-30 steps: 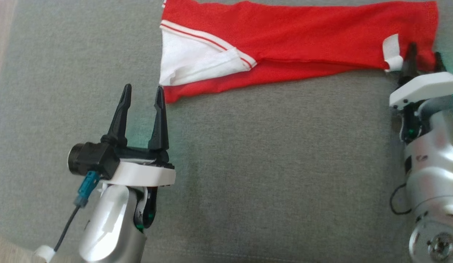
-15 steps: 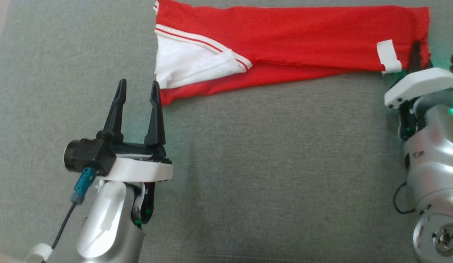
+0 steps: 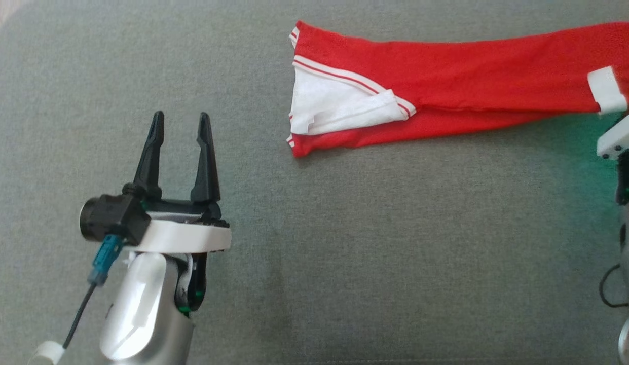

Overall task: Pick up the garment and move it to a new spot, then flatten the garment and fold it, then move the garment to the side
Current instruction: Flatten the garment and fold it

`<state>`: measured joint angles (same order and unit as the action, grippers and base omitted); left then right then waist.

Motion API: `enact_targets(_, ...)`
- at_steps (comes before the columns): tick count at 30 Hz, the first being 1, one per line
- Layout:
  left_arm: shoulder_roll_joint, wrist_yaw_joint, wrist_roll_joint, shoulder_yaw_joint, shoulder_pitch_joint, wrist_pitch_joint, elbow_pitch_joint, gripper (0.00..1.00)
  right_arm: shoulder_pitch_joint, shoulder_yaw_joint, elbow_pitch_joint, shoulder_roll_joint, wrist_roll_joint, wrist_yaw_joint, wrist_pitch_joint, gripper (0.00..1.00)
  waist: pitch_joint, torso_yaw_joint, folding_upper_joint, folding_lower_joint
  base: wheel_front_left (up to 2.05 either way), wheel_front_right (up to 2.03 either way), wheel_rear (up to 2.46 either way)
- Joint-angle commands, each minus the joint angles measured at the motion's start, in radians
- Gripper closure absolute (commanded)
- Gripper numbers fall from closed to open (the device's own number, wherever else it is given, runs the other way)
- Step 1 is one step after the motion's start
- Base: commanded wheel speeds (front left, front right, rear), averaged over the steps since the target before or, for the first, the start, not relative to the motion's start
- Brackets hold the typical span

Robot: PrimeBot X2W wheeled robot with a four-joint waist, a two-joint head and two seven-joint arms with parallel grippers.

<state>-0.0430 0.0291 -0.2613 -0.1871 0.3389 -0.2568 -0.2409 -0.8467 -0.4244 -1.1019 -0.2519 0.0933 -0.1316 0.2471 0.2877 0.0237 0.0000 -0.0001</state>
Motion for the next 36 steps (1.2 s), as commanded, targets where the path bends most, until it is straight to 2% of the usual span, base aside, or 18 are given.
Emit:
enact_targets(1,-0.007,0.008,0.011,0.045,-0.003,-0.005,0.028,0.00,-0.014,0.031,0.031,-0.003,-0.011,0.001,0.010,1.00,-0.014,-0.008,0.0000,0.0001,0.00,0.00,0.00)
enact_targets(4,-0.007,0.010,0.009,0.047,-0.011,-0.005,0.026,0.00,-0.026,0.069,0.039,0.026,-0.031,0.001,0.011,1.00,-0.030,-0.008,0.0000,0.0001,0.00,0.00,0.00)
enact_targets(13,-0.007,0.010,0.008,0.050,-0.044,-0.005,0.028,0.00,-0.042,0.256,0.115,0.177,-0.143,0.001,0.013,1.00,-0.100,0.028,0.0000,0.0001,0.00,0.00,0.00)
enact_targets(18,-0.007,0.008,0.003,0.040,-0.055,-0.005,0.034,0.00,-0.031,0.356,0.137,0.200,-0.218,0.001,0.014,1.00,-0.110,0.060,0.0000,0.0001,0.00,0.00,0.00)
enact_targets(23,-0.007,0.002,-0.019,0.006,-0.054,-0.005,0.032,0.00,-0.004,0.616,0.154,0.201,-0.436,0.001,0.005,1.00,-0.113,0.113,0.0000,0.0001,0.00,0.00,0.00)
enact_targets(26,-0.007,-0.004,-0.034,-0.021,-0.049,-0.005,0.033,0.00,0.007,0.726,0.153,0.201,-0.510,0.001,-0.002,1.00,-0.106,0.146,0.0000,0.0001,0.00,0.00,0.00)
enact_targets(31,-0.007,-0.020,-0.060,-0.062,-0.038,-0.005,0.036,0.00,0.005,0.831,0.105,0.201,-0.570,0.001,-0.004,1.00,-0.089,0.204,0.0000,0.0001,0.00,0.00,0.00)
enact_targets(36,-0.007,-0.032,-0.077,-0.091,-0.033,-0.005,0.039,0.00,-0.004,0.875,0.044,0.202,-0.603,0.001,0.002,1.00,-0.073,0.248,0.0000,0.0001,0.00,0.00,0.00)
